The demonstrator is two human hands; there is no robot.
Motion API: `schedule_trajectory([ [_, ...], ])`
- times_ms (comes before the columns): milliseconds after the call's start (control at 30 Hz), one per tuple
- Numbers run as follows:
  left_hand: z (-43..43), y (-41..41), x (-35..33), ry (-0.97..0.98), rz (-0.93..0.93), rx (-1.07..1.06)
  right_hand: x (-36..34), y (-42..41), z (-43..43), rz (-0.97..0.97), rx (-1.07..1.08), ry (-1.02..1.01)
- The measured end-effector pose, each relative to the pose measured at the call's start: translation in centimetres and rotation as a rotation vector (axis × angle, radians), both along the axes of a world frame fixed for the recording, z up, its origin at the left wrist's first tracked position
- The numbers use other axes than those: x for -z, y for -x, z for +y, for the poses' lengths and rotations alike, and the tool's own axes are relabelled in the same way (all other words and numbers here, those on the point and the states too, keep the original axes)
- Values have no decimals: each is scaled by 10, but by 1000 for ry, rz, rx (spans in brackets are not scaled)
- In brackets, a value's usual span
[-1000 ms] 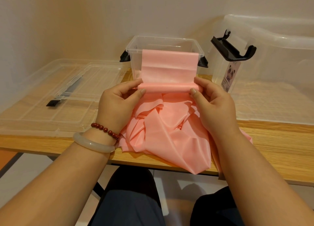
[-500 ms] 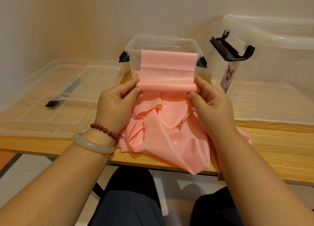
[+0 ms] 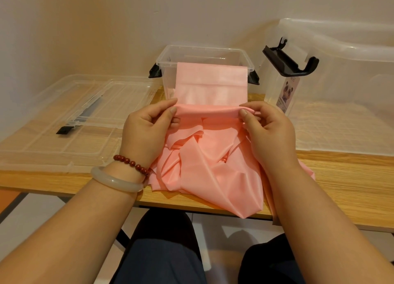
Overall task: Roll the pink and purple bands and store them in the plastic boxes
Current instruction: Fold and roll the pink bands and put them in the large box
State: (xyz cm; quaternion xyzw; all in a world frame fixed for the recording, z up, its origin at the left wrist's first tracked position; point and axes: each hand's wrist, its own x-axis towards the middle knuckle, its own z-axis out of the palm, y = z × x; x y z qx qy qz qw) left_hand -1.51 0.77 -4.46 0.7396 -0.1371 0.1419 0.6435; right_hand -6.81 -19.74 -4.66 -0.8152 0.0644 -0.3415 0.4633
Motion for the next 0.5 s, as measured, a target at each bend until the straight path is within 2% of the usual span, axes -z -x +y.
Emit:
schedule_trajectory([
  [200, 2, -3, 3, -82, -10, 51, -2, 2, 1, 1, 2, -27],
  [367, 2, -2, 1, -69, -40, 25, -1, 2, 0, 19, -48, -62],
  [500, 0, 1, -1, -36, -40, 18, -1, 1, 0, -3, -28, 8],
])
